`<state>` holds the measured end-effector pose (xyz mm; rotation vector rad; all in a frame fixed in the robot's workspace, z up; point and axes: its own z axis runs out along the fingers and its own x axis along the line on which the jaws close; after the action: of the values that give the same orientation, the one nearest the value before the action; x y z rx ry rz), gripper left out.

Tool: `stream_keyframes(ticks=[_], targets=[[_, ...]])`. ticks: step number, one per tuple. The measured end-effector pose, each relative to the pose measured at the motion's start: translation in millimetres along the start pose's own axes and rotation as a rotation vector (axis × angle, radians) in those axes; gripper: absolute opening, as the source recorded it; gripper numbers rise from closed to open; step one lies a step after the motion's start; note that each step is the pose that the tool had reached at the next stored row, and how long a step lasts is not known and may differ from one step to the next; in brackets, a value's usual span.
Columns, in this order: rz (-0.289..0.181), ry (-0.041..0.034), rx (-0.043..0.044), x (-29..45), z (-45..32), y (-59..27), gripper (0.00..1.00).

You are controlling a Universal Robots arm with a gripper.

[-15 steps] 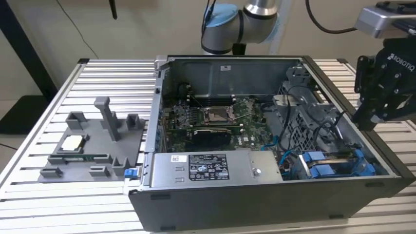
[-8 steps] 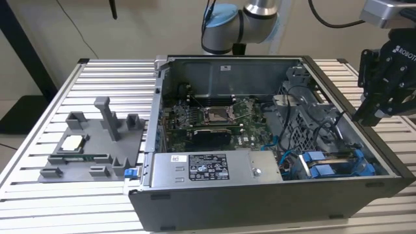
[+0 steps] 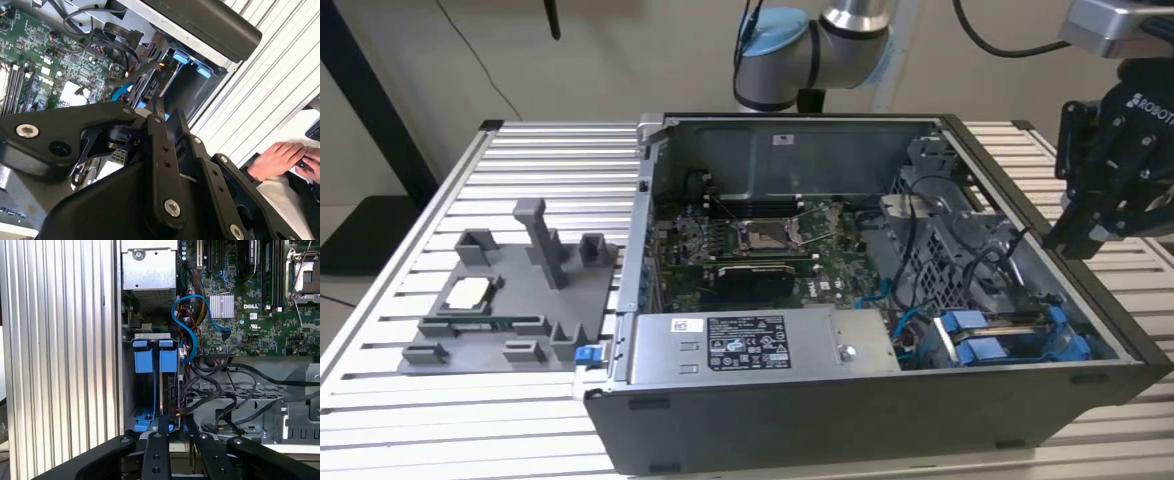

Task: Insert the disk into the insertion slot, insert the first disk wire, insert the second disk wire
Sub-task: 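Insert the second disk wire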

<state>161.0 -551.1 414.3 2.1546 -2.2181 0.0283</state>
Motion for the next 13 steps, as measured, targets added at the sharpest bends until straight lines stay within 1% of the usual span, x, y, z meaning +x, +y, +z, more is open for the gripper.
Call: stream_keyframes(ticks=[13], targets=[[-0.003,-0.0001,0.0001,-0.2,0.0,-5.7,0.27]])
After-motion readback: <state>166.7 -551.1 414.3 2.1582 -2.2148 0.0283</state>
